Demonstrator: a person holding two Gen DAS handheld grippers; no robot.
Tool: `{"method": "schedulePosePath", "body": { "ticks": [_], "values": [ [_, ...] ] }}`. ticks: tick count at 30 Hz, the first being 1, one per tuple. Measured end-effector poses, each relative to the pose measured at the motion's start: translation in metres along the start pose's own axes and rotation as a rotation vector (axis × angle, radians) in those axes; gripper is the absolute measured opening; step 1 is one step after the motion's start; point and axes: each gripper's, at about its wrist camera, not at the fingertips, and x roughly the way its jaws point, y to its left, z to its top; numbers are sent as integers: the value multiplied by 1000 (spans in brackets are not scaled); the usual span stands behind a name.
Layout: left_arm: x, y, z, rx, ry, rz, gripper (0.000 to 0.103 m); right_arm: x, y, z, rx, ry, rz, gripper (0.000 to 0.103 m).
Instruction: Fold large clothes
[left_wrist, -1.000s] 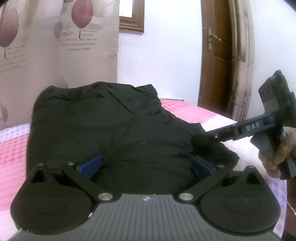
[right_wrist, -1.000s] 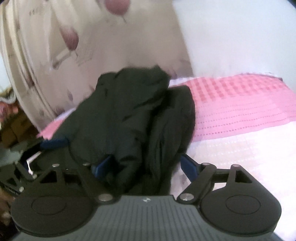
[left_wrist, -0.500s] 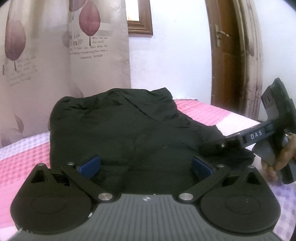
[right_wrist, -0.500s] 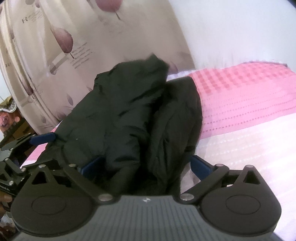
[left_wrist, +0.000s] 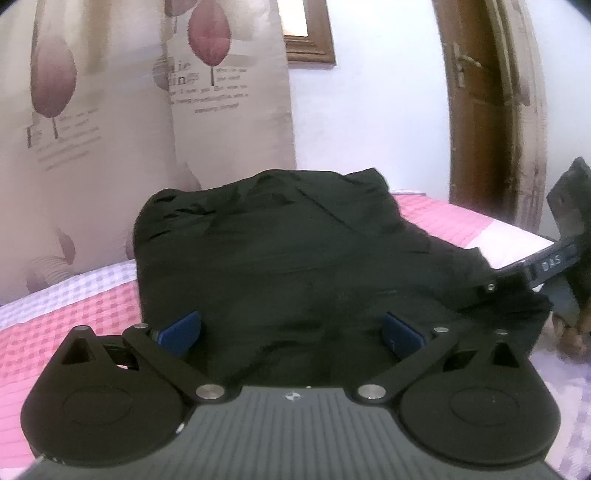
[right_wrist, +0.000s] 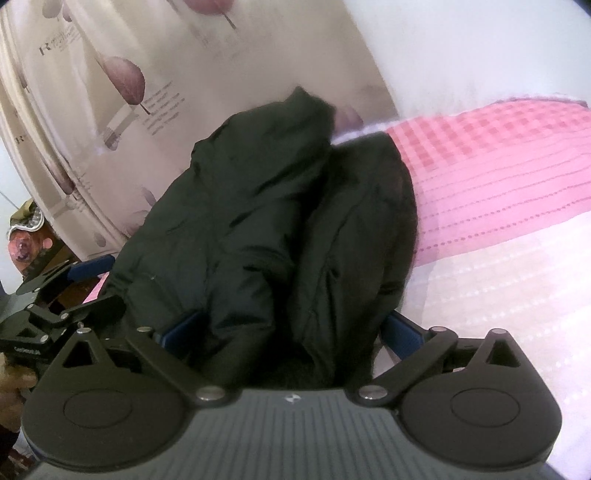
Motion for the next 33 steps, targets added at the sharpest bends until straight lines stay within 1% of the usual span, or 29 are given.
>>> {"method": "schedulePosePath", "body": {
  "ticks": [5, 7, 9, 10, 12, 13, 14, 15, 17, 19, 21, 22, 23, 24, 25, 26, 27, 30, 33],
  "values": [
    [3, 19, -1, -20, 21, 8, 103, 4, -3, 4, -8, 24, 23, 103],
    [4, 36, -2, -61, 37, -21, 103, 6, -6, 7, -6, 45, 37, 103],
    [5, 63, -6, -140, 33, -61, 103, 9, -11, 11, 11, 76, 59, 103],
    [8, 80, -10, -199, 37, -91, 103, 11, -14, 13, 23, 94, 77, 103],
    [25, 115, -22, -352, 88, -242, 103, 13, -17, 18, 35, 115, 99, 103],
    [36, 128, -28, -435, 128, -311, 103, 14, -18, 19, 36, 120, 105, 103],
    [47, 139, -35, -511, 168, -374, 103, 16, -17, 20, 33, 123, 109, 103],
    [56, 146, -40, -565, 187, -423, 103, 18, -17, 21, 32, 124, 116, 103],
    [70, 154, -48, -634, 206, -500, 103, 23, -18, 22, 47, 129, 140, 103],
    [79, 157, -52, -666, 213, -550, 103, 27, -16, 21, 51, 123, 156, 103],
    [78, 157, -55, -663, 192, -559, 102, 30, -11, 18, 58, 114, 169, 103],
    [73, 153, -55, -638, 170, -551, 97, 29, -6, 15, 42, 109, 168, 100],
    [65, 150, -53, -607, 146, -534, 94, 27, -2, 14, 42, 101, 170, 92],
    [60, 150, -51, -593, 135, -522, 87, 24, 2, 12, 53, 86, 174, 84],
    [52, 150, -50, -587, 124, -508, 85, 22, 7, 13, 56, 73, 180, 79],
    [42, 150, -49, -578, 112, -493, 84, 19, 13, 13, 52, 64, 187, 69],
    [32, 150, -47, -563, 103, -477, 83, 18, 21, 12, 42, 56, 194, 64],
    [0, 161, -48, -557, 98, -444, 83, 18, 48, 8, 15, 48, 233, 56],
    [-35, 177, -53, -558, 88, -403, 83, 18, 75, -4, 11, 47, 297, 54]
  ]
}}
